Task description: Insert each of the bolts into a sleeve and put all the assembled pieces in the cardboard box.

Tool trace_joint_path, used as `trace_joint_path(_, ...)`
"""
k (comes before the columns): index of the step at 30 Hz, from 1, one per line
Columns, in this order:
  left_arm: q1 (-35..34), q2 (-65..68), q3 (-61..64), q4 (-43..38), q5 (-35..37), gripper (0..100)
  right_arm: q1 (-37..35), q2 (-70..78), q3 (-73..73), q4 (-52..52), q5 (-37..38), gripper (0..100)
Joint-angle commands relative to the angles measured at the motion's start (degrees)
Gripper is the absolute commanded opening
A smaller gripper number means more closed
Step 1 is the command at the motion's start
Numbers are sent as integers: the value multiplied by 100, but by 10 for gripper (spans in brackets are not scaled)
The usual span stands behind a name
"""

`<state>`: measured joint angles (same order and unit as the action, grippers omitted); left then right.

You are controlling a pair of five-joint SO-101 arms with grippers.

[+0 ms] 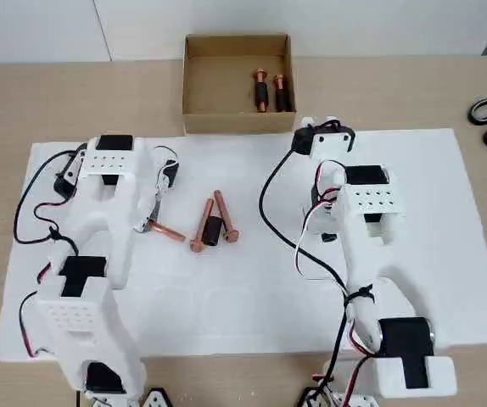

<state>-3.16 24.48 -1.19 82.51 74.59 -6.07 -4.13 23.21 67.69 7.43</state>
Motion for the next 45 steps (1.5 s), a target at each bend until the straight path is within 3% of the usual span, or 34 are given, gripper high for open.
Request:
trace_joint_path(1,-18,-9,22,-44,0,6,4,-303,-35,-40,-88,4)
trace_joint_path(4,9,-44,4,-44,-334,6,4,-303,-35,-40,-88,4)
trace_joint_path(7,9,-53,-207,9,-1618,6,-4,-303,-35,-40,-88,4)
trace_joint_path(13,9,-53,-945,519,-6523,6,-4,-303,-35,-40,-88,4)
trace_joint_path(15,18,-53,-1174,677,-7640,6,-4,-303,-35,-40,-88,4)
trace_joint_path(26,-114,404,-1262,659,-7947,7,-13,-303,-35,-40,-88,4)
trace_joint_path(36,-149,738,-1279,413,-7754,9,-13,-303,-26,-40,-88,4)
trace_joint_path(45,-149,738,-1279,404,-7736,92,-13,-303,-26,-40,-88,4)
